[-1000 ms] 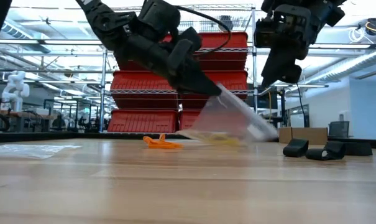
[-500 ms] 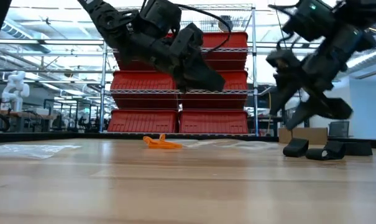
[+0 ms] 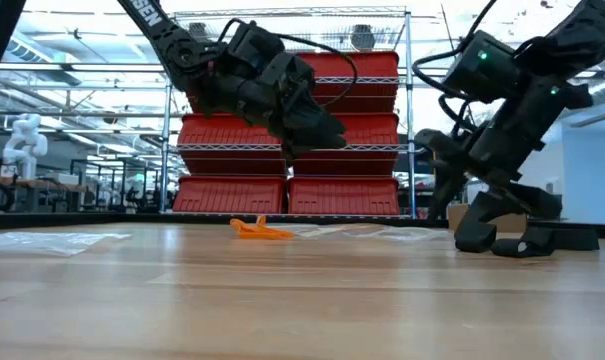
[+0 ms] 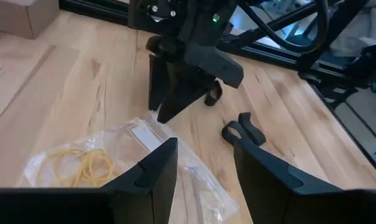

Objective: Sort rubber bands
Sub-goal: Close the transparent zip bag containing the yellow rubber bands

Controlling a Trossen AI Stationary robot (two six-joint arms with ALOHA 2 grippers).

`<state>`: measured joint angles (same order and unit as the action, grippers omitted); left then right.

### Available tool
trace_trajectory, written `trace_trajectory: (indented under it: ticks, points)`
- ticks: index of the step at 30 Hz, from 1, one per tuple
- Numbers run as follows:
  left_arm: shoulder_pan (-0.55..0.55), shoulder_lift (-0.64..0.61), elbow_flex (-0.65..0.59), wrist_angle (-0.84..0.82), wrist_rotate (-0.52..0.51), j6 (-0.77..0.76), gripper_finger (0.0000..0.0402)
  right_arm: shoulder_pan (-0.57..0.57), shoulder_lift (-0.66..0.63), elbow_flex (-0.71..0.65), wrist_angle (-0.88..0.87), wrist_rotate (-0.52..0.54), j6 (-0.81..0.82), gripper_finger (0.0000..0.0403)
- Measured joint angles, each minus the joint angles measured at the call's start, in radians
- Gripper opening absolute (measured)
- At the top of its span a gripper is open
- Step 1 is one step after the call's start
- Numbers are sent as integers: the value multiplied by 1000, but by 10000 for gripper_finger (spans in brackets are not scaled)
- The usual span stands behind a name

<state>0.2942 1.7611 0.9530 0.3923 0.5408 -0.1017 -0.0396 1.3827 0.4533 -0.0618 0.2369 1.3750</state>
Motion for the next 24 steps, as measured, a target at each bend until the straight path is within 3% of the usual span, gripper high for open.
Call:
trace_trajectory:
  ticks: [7, 15, 20, 24]
  points:
    - [28, 0, -3, 10, 50, 0, 164, -11, 54, 0, 100, 51, -85, 165]
    - [62, 0, -3, 35, 91, -5, 164, -14, 37, -4, 205, 140, -341, 11]
    - [73, 0, -3, 47, 123, -23, 164, -21, 33, 23, 238, 89, -485, 12]
    - [76, 0, -3, 26, 138, -25, 164, -20, 15, 43, 159, -66, -504, 23]
